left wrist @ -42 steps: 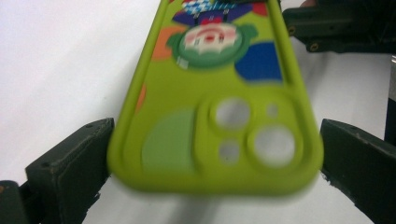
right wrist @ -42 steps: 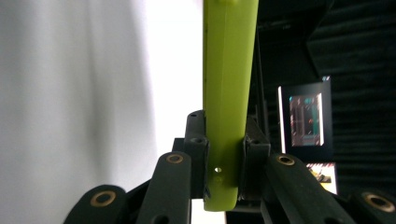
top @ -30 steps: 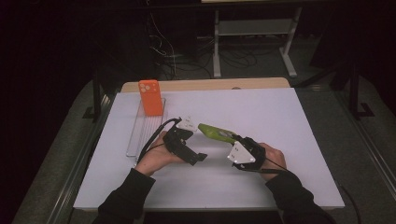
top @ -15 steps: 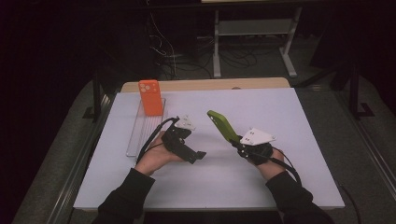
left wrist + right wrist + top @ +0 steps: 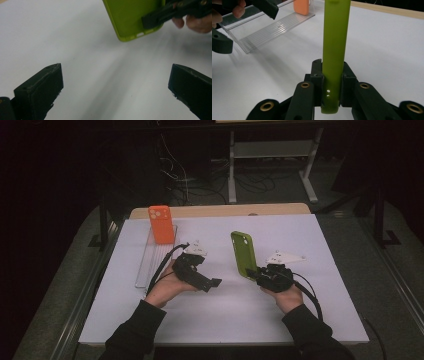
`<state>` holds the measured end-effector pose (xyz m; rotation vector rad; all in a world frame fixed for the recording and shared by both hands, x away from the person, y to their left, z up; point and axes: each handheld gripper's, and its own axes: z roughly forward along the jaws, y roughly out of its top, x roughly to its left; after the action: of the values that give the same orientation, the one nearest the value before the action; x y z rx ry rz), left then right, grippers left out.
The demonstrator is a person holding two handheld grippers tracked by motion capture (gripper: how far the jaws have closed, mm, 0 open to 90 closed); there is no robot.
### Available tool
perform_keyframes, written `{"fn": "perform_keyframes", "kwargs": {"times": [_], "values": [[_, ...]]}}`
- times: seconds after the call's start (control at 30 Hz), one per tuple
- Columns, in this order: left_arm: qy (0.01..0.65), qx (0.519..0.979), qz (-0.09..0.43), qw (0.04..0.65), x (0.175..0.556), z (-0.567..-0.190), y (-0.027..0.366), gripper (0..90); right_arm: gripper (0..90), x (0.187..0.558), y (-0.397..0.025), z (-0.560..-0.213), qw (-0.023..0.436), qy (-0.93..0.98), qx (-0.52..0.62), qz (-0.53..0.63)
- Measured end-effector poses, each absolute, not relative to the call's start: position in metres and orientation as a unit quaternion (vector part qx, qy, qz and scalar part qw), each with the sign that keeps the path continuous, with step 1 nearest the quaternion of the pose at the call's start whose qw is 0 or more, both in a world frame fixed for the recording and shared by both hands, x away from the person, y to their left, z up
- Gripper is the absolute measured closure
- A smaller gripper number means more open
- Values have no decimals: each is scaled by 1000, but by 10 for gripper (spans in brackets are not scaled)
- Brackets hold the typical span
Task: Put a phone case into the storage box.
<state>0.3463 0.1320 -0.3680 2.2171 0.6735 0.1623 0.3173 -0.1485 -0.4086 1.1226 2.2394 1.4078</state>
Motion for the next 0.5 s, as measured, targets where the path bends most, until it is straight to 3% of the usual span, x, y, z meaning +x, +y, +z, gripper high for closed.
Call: {"fn": "perform_keyframes", "kwargs": {"times": [0.5], "values": [[288, 840, 64, 456, 359, -348, 122, 0, 757, 316, -141, -407, 115, 768, 393, 492]]}}
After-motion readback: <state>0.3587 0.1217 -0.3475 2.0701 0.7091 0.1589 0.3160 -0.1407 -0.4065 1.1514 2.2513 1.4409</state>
